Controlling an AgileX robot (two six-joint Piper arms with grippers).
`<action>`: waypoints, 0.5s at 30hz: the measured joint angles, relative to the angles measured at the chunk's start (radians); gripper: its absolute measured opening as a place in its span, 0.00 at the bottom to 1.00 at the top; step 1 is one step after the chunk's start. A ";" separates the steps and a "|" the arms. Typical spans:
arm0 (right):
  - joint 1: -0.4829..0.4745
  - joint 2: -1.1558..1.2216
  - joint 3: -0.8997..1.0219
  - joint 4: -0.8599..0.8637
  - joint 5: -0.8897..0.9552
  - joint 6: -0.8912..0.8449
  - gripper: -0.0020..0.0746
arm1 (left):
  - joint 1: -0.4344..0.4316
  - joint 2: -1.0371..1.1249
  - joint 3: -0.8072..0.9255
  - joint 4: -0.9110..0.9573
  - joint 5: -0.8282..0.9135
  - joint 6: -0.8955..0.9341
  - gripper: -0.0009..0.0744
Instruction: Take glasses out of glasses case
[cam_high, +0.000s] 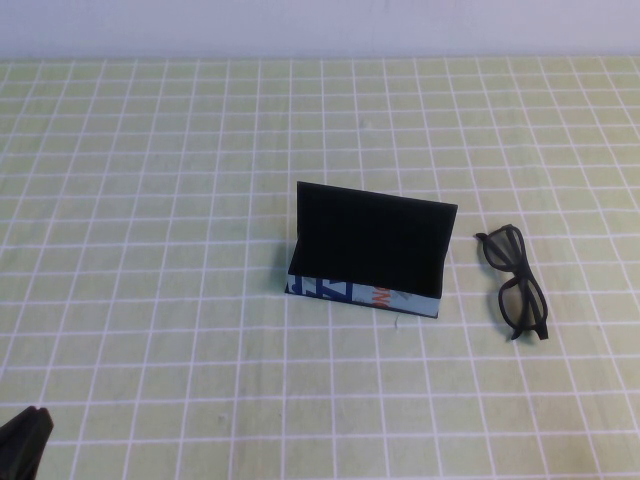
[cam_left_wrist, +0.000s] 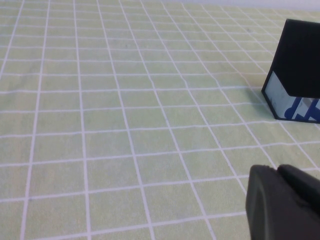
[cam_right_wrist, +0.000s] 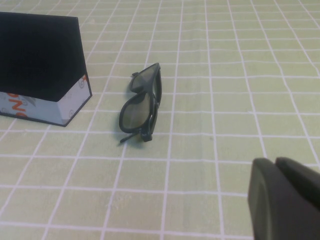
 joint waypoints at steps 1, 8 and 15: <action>0.000 0.000 0.000 0.000 0.000 0.000 0.00 | 0.000 0.000 0.000 0.000 0.000 0.000 0.01; 0.000 0.000 0.000 -0.001 0.000 0.000 0.00 | 0.000 0.000 0.000 0.000 0.000 0.000 0.01; 0.000 0.000 0.000 -0.001 0.000 0.000 0.00 | 0.000 0.000 0.000 0.090 -0.068 -0.081 0.01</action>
